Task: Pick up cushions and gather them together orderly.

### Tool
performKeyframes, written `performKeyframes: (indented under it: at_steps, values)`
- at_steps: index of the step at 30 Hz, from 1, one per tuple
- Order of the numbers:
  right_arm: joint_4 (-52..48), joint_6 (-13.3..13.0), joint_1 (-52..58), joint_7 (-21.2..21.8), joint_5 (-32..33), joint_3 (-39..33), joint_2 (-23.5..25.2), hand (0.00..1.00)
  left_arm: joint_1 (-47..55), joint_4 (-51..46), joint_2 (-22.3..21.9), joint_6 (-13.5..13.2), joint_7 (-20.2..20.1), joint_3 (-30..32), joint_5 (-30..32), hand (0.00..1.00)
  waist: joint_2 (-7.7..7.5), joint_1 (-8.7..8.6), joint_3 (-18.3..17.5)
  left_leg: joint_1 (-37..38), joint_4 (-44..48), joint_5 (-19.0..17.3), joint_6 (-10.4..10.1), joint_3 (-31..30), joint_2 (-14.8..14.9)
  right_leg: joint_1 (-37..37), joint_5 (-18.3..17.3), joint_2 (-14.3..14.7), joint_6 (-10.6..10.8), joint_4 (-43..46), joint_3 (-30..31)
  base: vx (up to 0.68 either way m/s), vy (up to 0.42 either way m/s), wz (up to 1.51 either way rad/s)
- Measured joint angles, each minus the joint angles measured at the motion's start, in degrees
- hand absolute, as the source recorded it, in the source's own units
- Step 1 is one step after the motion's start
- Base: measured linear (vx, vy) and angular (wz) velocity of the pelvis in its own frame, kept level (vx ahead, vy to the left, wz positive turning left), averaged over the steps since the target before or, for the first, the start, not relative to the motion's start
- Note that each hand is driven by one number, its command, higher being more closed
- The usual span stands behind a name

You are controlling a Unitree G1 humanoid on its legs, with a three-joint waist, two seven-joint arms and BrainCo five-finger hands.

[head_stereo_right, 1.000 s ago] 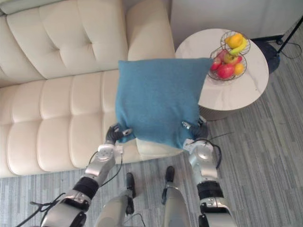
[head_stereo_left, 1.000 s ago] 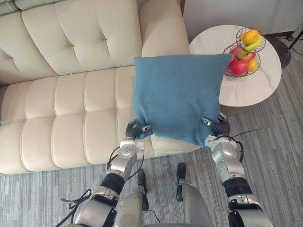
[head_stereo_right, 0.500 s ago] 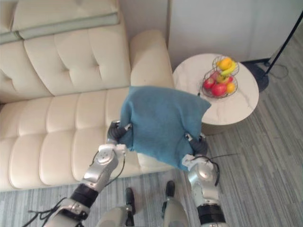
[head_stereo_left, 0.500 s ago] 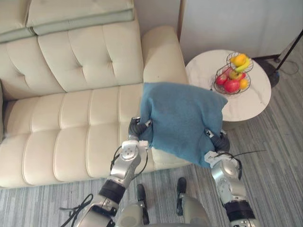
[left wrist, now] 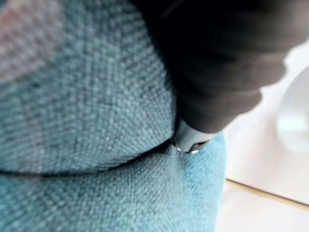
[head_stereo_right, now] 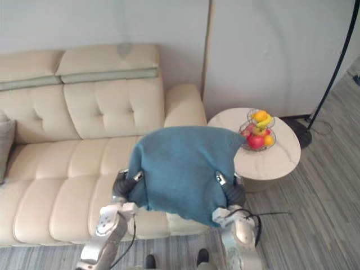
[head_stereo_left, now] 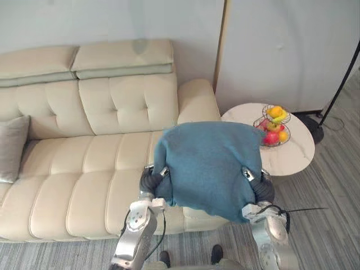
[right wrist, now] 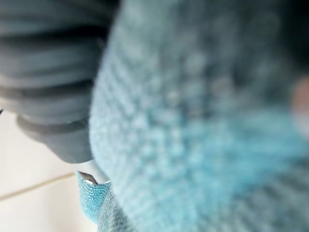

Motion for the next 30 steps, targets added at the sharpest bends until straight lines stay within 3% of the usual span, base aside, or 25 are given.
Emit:
performKeyframes:
  at_steps: [5, 7, 9, 10, 12, 15, 16, 17, 18, 19, 21, 22, 23, 24, 25, 26, 27, 28, 30]
  values:
    - [-0.4, -1.2, 1.8, 0.0, -3.7, 0.4, 0.1, 1.00, 2.9, -1.7, -0.1, 0.0, -1.0, 0.0, -0.1, 1.00, 0.18, 0.56, 0.1, -5.5, 9.4, -1.6, -0.4, -5.4, 0.1, 0.7, -4.8, -2.0, -0.6, 6.0, -7.4, -0.05, -0.014, 0.77]
    - [-1.6, -1.2, 1.7, -0.5, -4.7, 0.3, 0.0, 1.00, 2.9, -1.8, -0.7, 0.0, -1.0, 0.2, -0.2, 1.00, 0.46, 0.76, 0.3, -8.6, 12.7, -4.0, 0.5, -1.1, 1.8, -0.4, -6.7, -3.5, -0.8, 9.1, -10.6, -0.08, 0.027, 0.97]
    - [-1.7, -1.3, 0.0, -1.6, -6.0, 0.1, -0.1, 1.00, 3.0, -1.7, -1.0, 0.0, -1.1, 0.3, -2.0, 1.00, -0.43, 0.88, 0.7, -12.0, 18.0, -5.4, 3.9, 7.4, 5.6, -1.1, -7.6, -7.8, -0.9, 11.8, -14.6, 0.00, 0.125, 0.95]
    - [-1.7, -1.3, -0.6, -2.0, -6.9, 0.1, -0.1, 1.00, 3.0, -1.5, -1.1, -0.1, -1.1, 0.3, -2.2, 1.00, -0.74, 0.88, 0.9, -12.1, 18.3, -5.0, 4.4, 8.0, 6.1, -1.0, -7.7, -9.0, -0.6, 12.2, -15.0, 0.01, 0.154, 0.73]
    - [-1.5, -1.3, -2.4, -2.6, -7.8, -0.1, -0.2, 1.00, 3.0, -0.4, -1.6, -0.1, -1.1, 0.3, -2.2, 1.00, -0.89, 0.96, 0.9, -11.5, 15.2, -3.7, 4.0, 8.5, 9.1, -0.3, -7.3, -12.8, 2.1, 12.0, -15.8, 0.06, 0.250, 0.53]
    - [2.0, -1.5, -4.1, -3.2, -9.1, -1.3, -0.4, 1.00, 2.6, 2.0, -2.8, -0.9, -1.0, -0.2, -2.2, 1.00, 0.13, 0.08, 0.1, -10.9, 11.3, -1.8, 1.0, 8.8, 11.9, 1.5, -6.8, -14.0, 6.2, 9.1, -16.3, 0.14, 0.404, 0.49]
    - [5.6, -1.6, -4.3, -3.9, -9.2, -2.2, 0.0, 1.00, 1.6, 4.8, -2.3, -1.0, -1.1, -1.1, -2.2, 1.00, -0.80, -0.56, -1.0, -11.0, 11.8, 2.6, -3.7, 10.0, 10.0, 4.0, -5.6, -15.4, 8.3, 5.2, -14.8, 0.20, 0.417, 0.57]
    - [6.2, -1.5, -4.2, -4.0, -9.2, -2.2, 0.3, 1.00, 1.5, 5.3, -1.9, -1.0, -1.1, -1.1, -2.2, 1.00, -1.57, -0.62, -1.2, -11.0, 11.9, 2.3, -3.2, 10.2, 9.0, 4.2, -5.3, -16.0, 8.2, 4.4, -14.3, 0.21, 0.397, 0.62]
    - [7.7, -1.1, -3.8, -4.0, -9.3, -2.2, 1.0, 1.00, 1.4, 6.2, -0.6, -1.0, -1.1, -1.2, -2.2, 1.00, -3.87, -1.26, -2.5, -12.7, 13.8, 0.4, -1.8, 10.2, 6.3, 4.4, -2.6, -16.9, 6.0, 1.9, -12.0, 0.26, 0.333, 0.32]
    - [9.0, -0.6, -4.4, -4.0, -9.4, -2.2, 1.3, 1.00, 0.6, 7.8, -0.3, -0.9, -1.1, -1.3, -2.2, 1.00, -4.18, -1.24, -2.6, -15.3, 19.4, -2.9, -0.9, 10.1, 5.5, 4.1, 3.3, -18.2, 7.8, 2.0, -11.3, 0.26, 0.361, 0.26]
    - [11.5, 0.3, -4.7, -4.4, -9.5, -2.4, 1.6, 1.00, 0.5, 9.6, -0.1, -0.2, -1.1, -1.7, -2.2, 1.00, -3.86, -0.76, -2.4, -15.1, 23.7, -6.0, 0.9, 10.9, 5.3, 3.4, 8.4, -19.6, 7.4, 4.7, -10.3, 0.26, 0.477, -0.21]
    - [12.3, 0.7, -4.7, -4.6, -9.3, -2.3, 1.7, 1.00, 0.6, 10.1, 0.3, 0.1, -1.1, -2.1, -2.2, 1.00, -2.94, -0.17, -1.7, -11.8, 23.0, -7.7, 3.1, 13.0, 4.9, -0.7, 11.4, -21.2, 0.1, 12.8, -9.7, 0.22, 0.456, -0.44]
    - [12.3, 0.7, -4.7, -4.6, -9.2, -2.4, 1.6, 1.00, 0.6, 10.1, 0.4, 0.1, -1.1, -2.1, -2.1, 1.00, -2.39, -0.28, -1.4, -10.6, 22.1, -7.9, 3.5, 13.4, 5.0, -2.2, 10.4, -20.9, -1.4, 16.4, -7.9, 0.22, 0.393, -0.38]
    - [12.3, 0.8, -4.7, -4.6, -9.2, -2.4, 2.0, 1.00, 0.5, 10.0, 0.8, 0.1, -1.1, -2.1, -2.1, 1.00, -2.09, -0.98, -1.1, -8.6, 20.3, -8.1, 3.8, 13.7, 4.9, -5.3, 5.2, -18.4, 0.7, 23.5, -3.5, 0.22, 0.307, -0.08]
    - [12.3, 0.7, -4.7, -4.6, -9.2, -2.4, 3.0, 1.00, 0.5, 9.9, 1.4, 0.0, -1.1, -2.0, -2.1, 1.00, -1.88, -2.14, -0.9, -5.3, 16.2, -8.2, 3.9, 14.4, 4.1, -9.2, -2.9, -12.8, 3.4, 31.6, 1.1, 0.21, 0.256, -0.04]
    - [12.3, 0.7, -4.7, -4.6, -9.2, -2.4, 3.2, 1.00, 0.5, 9.9, 1.5, 0.0, -1.1, -2.1, -2.1, 1.00, -1.88, -2.30, -0.9, -3.9, 14.5, -8.1, 3.9, 14.9, 3.5, -10.3, -5.2, -10.5, 3.9, 32.9, 1.7, 0.18, 0.195, -0.12]
    - [12.3, 0.7, -5.0, -4.4, -9.1, -2.4, 3.2, 1.00, 0.5, 9.7, 1.9, -0.1, -1.1, -2.0, -2.1, 1.00, -2.47, -2.29, -0.8, -1.8, 12.1, -8.1, 3.9, 16.2, 2.2, -11.5, -8.2, -6.6, 3.2, 32.1, 1.6, 0.17, 0.149, -0.27]
    - [12.3, 0.6, -5.7, -4.4, -9.1, -2.4, 3.3, 1.00, 0.3, 9.5, 2.0, -0.2, -1.2, -2.0, -2.0, 1.00, -4.00, -2.26, -0.8, 0.3, 10.5, -8.1, 3.9, 17.6, 0.0, -11.8, -9.6, -4.3, 0.9, 28.2, -1.7, 0.17, 0.121, -0.32]
    - [12.4, 0.6, -7.0, -4.4, -9.1, -2.4, 2.8, 1.00, -0.2, 9.4, 1.9, -0.1, -1.2, -2.0, -2.0, 1.00, -4.93, -2.21, -1.3, 1.0, 10.5, -8.2, 3.9, 18.7, -1.5, -10.6, -9.9, -2.1, -3.0, 19.8, -3.9, 0.20, 0.064, -0.39]
